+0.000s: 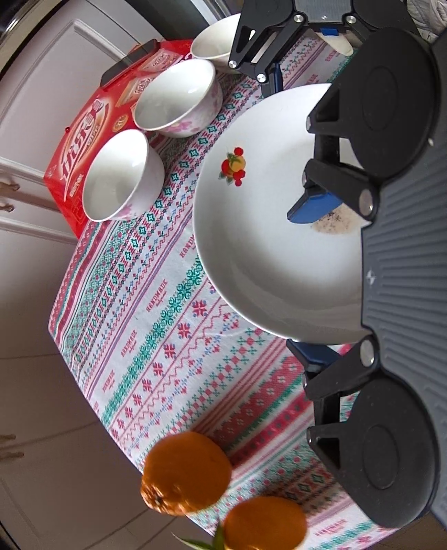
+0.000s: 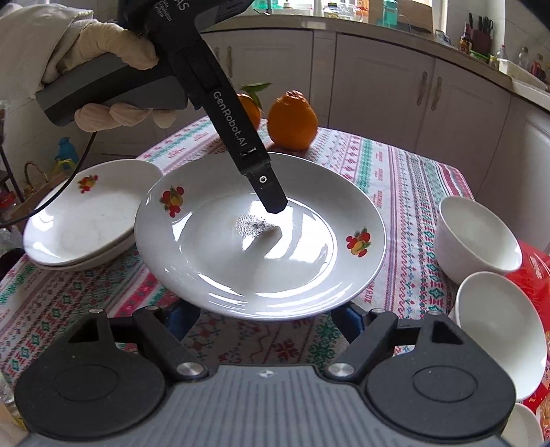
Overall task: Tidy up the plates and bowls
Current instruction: 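Lift the stained plate with the left tool and carry it toward the deep plates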
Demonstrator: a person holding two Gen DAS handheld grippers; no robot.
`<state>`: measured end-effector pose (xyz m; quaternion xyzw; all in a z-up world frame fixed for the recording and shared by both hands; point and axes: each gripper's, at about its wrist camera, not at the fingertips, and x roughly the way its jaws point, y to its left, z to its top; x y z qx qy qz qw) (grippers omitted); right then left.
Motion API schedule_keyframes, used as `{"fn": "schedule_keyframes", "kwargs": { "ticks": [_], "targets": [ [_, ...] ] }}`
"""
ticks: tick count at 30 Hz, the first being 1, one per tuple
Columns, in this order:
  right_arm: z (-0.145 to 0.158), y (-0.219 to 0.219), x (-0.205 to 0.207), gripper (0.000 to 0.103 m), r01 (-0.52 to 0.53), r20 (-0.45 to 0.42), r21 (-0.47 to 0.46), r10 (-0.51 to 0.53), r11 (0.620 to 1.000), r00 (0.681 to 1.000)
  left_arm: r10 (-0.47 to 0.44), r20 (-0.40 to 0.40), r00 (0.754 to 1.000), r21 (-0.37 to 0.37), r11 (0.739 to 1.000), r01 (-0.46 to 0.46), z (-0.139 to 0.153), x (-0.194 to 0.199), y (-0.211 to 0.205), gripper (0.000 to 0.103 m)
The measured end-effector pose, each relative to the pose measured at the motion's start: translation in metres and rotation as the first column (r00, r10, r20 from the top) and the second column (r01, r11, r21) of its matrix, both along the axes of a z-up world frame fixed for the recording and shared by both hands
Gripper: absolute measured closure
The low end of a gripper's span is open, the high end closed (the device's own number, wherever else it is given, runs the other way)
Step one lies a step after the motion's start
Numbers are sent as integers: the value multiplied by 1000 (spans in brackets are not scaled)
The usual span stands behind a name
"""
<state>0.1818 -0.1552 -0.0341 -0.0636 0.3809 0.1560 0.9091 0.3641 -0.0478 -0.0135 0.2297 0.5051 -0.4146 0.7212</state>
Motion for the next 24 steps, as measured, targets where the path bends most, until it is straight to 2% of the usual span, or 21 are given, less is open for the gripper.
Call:
{"fn": "schedule_keyframes", "kwargs": {
  "ticks": [12,24],
  "targets": [
    [20,28,-9,17,-107,44,-15,107,994,993,122,37,992,-44,992,-121,22,-28,55,32],
    [24,74,-9,17,-234,52,-17,234,972,971,270,57,961,-81,961,-266,33,-55,125,32]
  ]
}}
